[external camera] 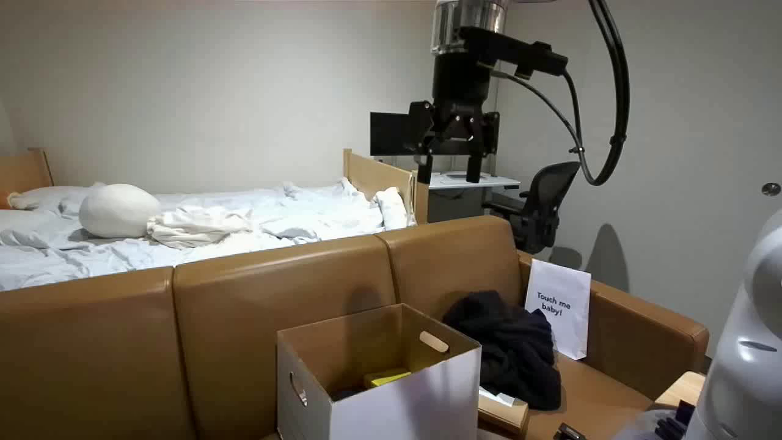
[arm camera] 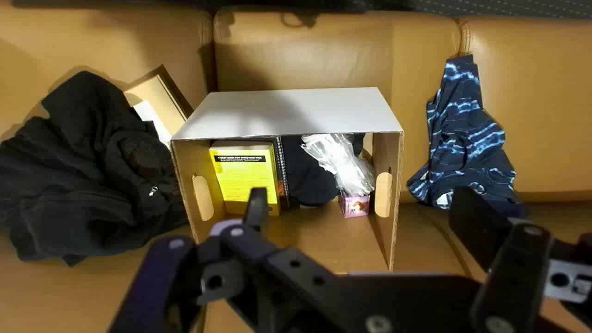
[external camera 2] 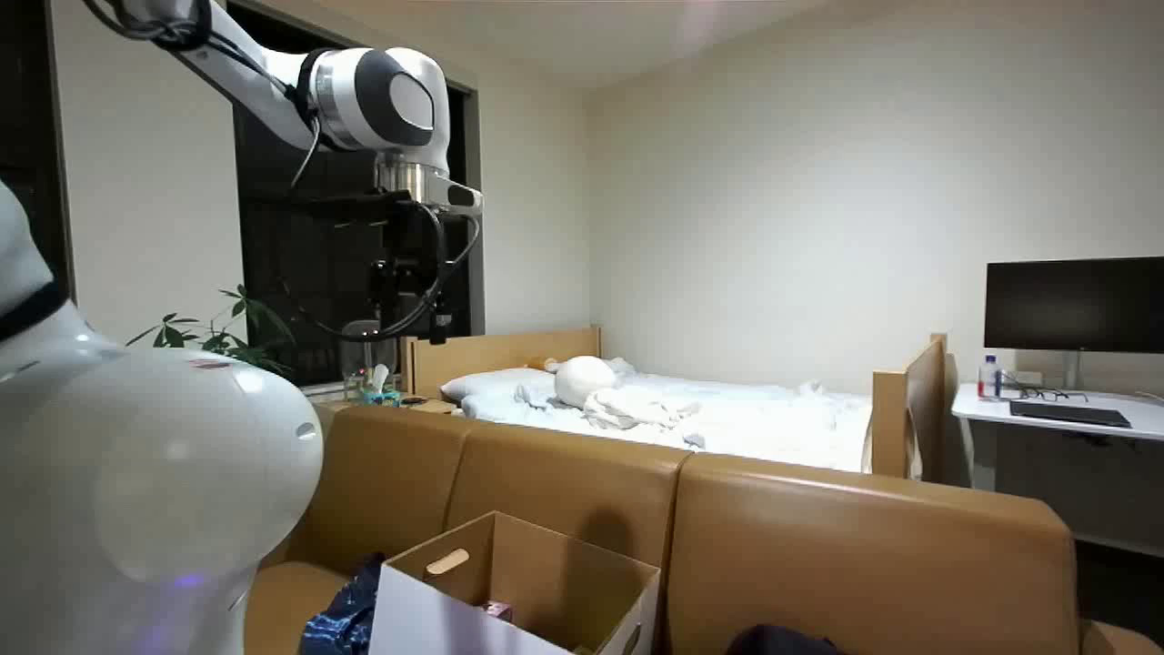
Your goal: Pick up the black cloth, plastic and brown book from the sofa and put them in the box
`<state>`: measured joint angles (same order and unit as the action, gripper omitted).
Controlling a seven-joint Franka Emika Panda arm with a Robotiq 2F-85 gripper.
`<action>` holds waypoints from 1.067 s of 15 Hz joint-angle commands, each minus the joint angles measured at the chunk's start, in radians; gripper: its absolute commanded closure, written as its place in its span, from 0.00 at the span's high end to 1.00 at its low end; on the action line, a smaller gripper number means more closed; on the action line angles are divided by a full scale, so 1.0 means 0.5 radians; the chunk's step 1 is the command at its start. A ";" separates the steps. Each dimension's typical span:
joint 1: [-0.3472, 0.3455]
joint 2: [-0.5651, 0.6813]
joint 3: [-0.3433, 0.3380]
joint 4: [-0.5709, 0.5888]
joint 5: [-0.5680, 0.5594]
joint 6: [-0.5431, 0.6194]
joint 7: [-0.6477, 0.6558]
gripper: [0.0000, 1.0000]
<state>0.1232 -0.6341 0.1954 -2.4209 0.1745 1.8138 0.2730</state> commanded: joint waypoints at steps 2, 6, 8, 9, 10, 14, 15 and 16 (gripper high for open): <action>-0.006 0.001 0.004 0.005 0.002 -0.006 -0.003 1.00; -0.006 0.001 0.004 0.005 0.002 -0.006 -0.003 1.00; -0.006 0.001 0.004 0.005 0.002 -0.006 -0.003 1.00; -0.006 0.001 0.004 0.005 0.002 -0.006 -0.003 1.00; -0.006 0.001 0.004 0.005 0.002 -0.006 -0.003 1.00; -0.013 0.006 0.008 -0.008 0.015 0.062 0.019 1.00; -0.019 0.003 0.007 -0.016 0.009 0.099 0.017 1.00; -0.030 0.008 -0.006 -0.019 0.020 0.151 0.023 1.00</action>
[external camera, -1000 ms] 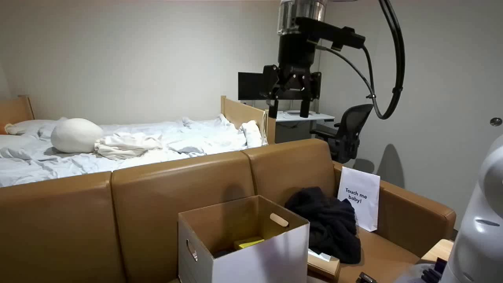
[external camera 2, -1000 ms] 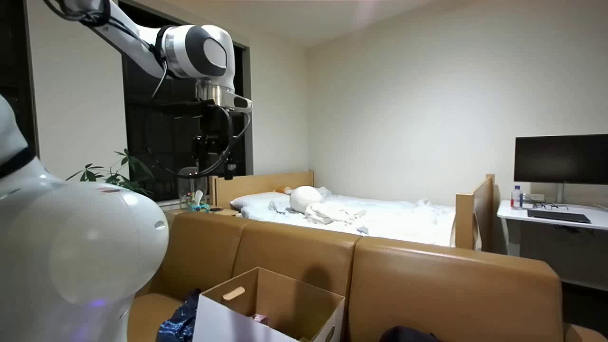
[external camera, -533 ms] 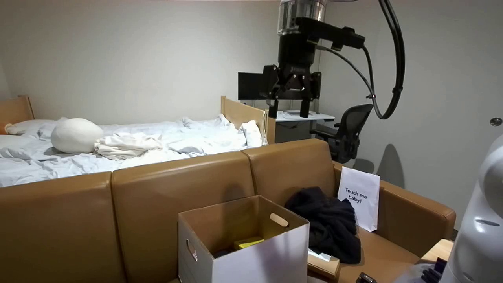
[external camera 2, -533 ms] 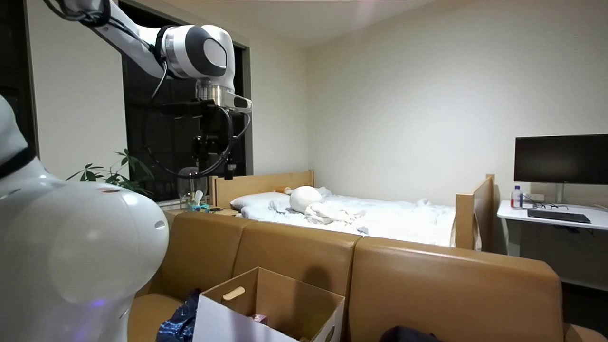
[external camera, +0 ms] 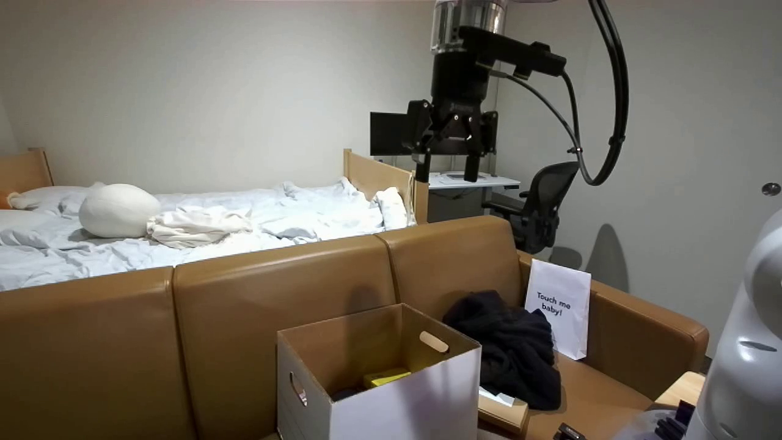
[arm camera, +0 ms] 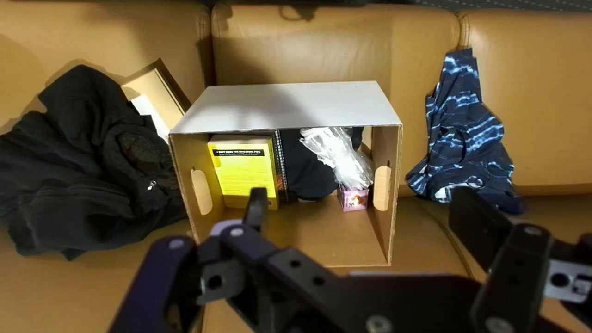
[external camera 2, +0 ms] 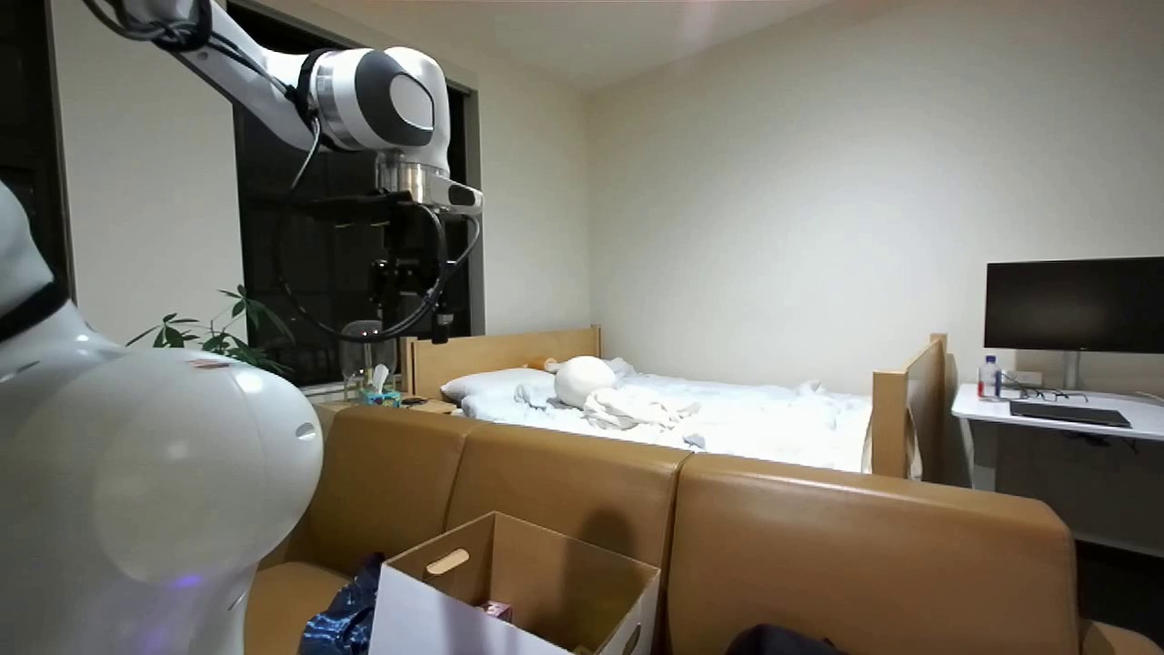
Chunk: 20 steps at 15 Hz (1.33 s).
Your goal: Pick up the black cloth, plastic and brown book from the sofa and put them in the box
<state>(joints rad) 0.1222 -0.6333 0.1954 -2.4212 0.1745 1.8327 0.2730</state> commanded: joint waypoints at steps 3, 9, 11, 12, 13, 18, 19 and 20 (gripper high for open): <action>-0.081 0.013 -0.069 -0.008 -0.009 0.218 -0.003 1.00; -0.283 -0.064 -0.427 0.067 -0.030 0.333 -0.182 1.00; -0.400 -0.038 -0.593 0.176 -0.065 0.317 -0.272 1.00; -0.456 -0.016 -0.667 0.235 -0.072 0.325 -0.298 1.00; -0.511 0.013 -0.742 0.301 -0.079 0.340 -0.329 1.00; -0.674 0.272 -0.960 0.517 -0.056 0.756 -0.363 1.00; -0.682 0.314 -0.958 0.513 -0.066 0.791 -0.351 1.00; -0.692 0.329 -0.932 0.467 -0.092 0.785 -0.331 1.00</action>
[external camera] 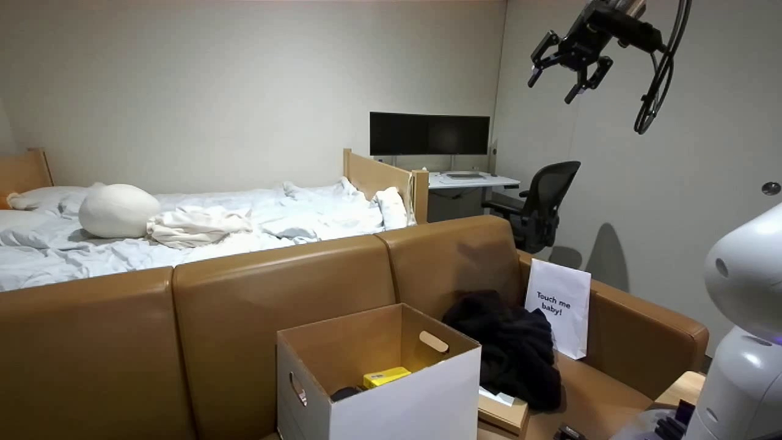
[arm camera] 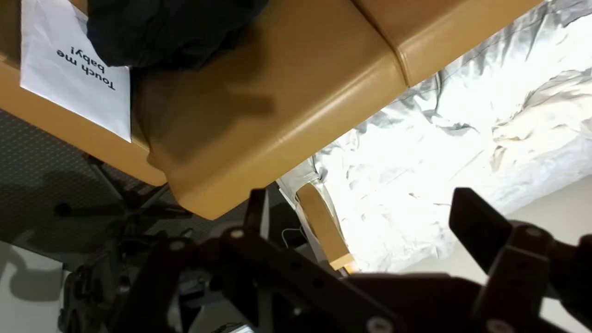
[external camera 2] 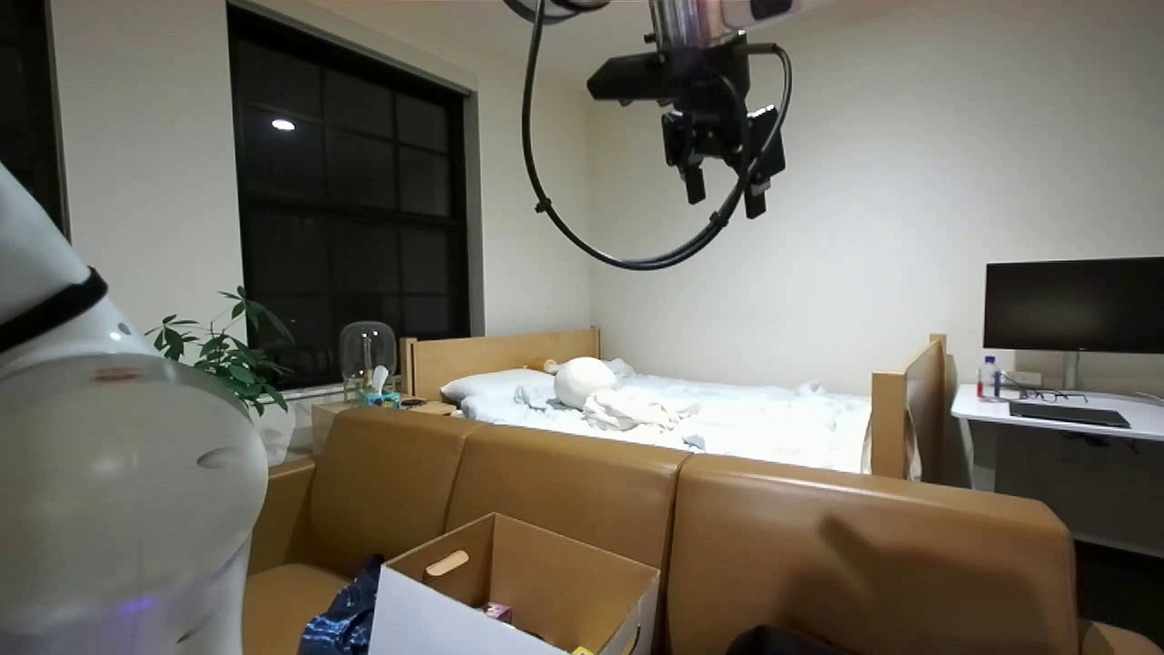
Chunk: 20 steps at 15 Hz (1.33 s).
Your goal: Pick up the black cloth, plastic and brown book from the sofa and put them in the box
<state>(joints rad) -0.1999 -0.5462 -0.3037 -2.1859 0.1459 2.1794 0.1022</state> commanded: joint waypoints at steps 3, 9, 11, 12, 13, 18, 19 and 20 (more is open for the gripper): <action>-0.042 0.115 0.040 0.012 0.023 0.025 -0.017 1.00; -0.021 0.241 0.096 0.058 0.053 0.036 0.117 1.00; -0.011 0.481 0.085 0.138 0.159 0.137 0.237 1.00; -0.011 0.607 0.078 0.192 0.184 0.144 0.277 1.00; -0.010 0.709 0.077 0.225 0.217 0.194 0.322 1.00; -0.045 1.357 0.075 0.440 0.252 0.544 0.482 1.00; -0.056 1.494 0.070 0.511 0.227 0.521 0.527 1.00; -0.075 1.633 0.064 0.602 0.242 0.428 0.537 1.00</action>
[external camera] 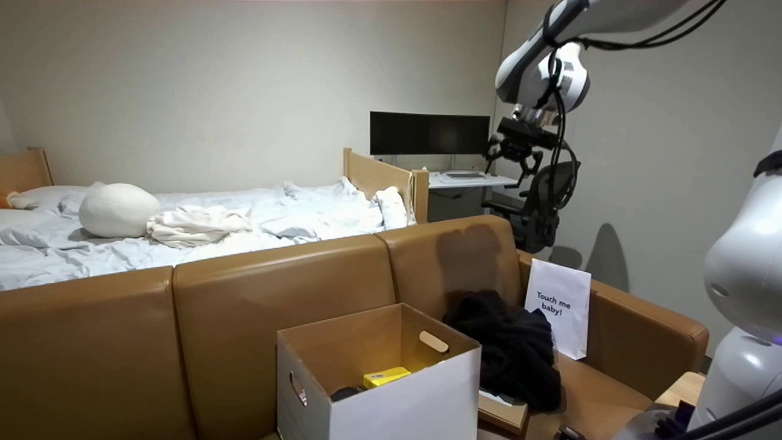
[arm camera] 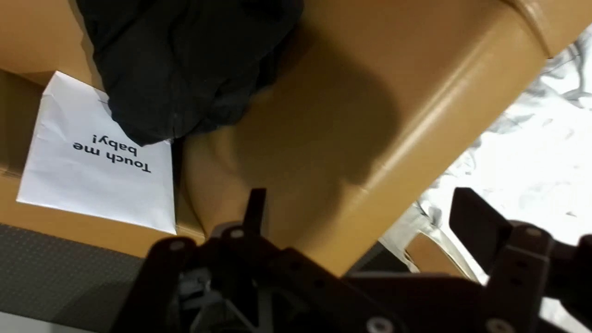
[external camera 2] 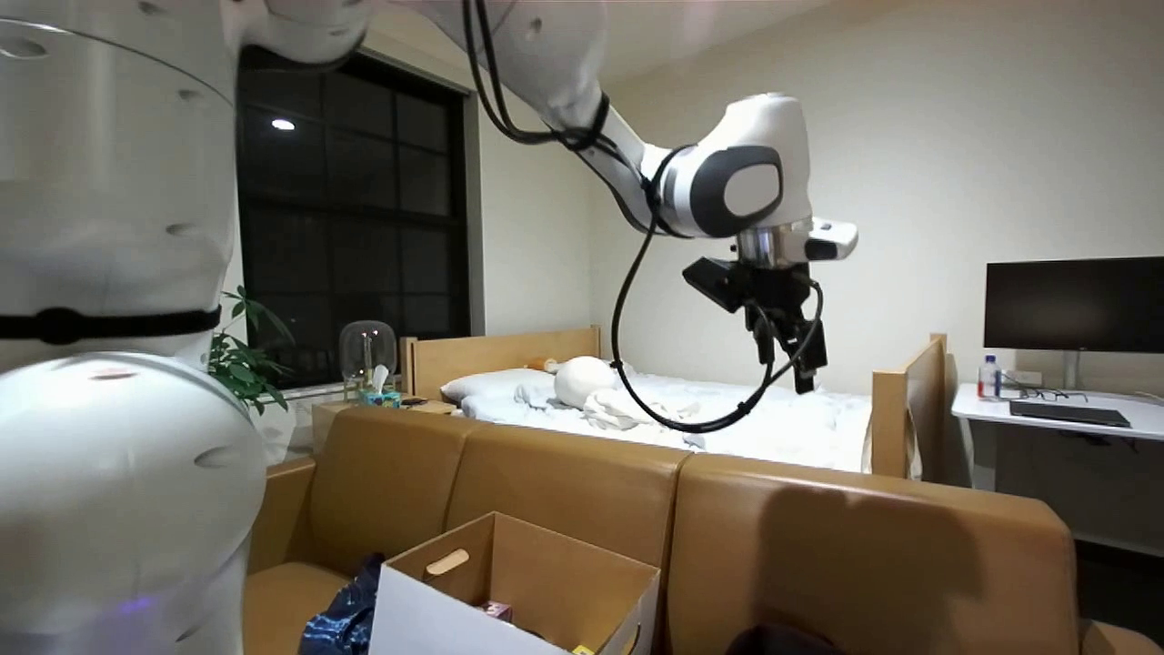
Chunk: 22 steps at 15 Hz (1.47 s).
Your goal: Pick up the black cloth, plastic and brown book from the sofa and put them in the box
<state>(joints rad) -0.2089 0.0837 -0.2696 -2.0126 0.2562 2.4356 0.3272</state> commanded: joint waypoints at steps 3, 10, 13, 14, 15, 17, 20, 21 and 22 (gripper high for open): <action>-0.143 0.635 0.009 0.506 0.060 -0.362 0.010 1.00; -0.135 0.772 0.037 0.608 0.017 -0.389 0.036 1.00; -0.180 1.122 0.135 0.893 0.162 -0.642 0.094 1.00; -0.195 1.226 0.158 0.974 0.218 -0.714 0.148 1.00; -0.200 1.348 0.168 1.064 0.264 -0.719 0.221 1.00; -0.226 1.609 0.195 1.270 0.381 -0.680 0.374 1.00; -0.279 1.977 0.199 1.603 0.445 -0.758 0.617 1.00; -0.312 2.088 0.216 1.713 0.443 -0.844 0.674 1.00; -0.324 2.199 0.214 1.816 0.426 -0.902 0.763 1.00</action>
<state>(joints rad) -0.3215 1.0265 -0.1820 -1.2944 0.4538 2.0939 0.6022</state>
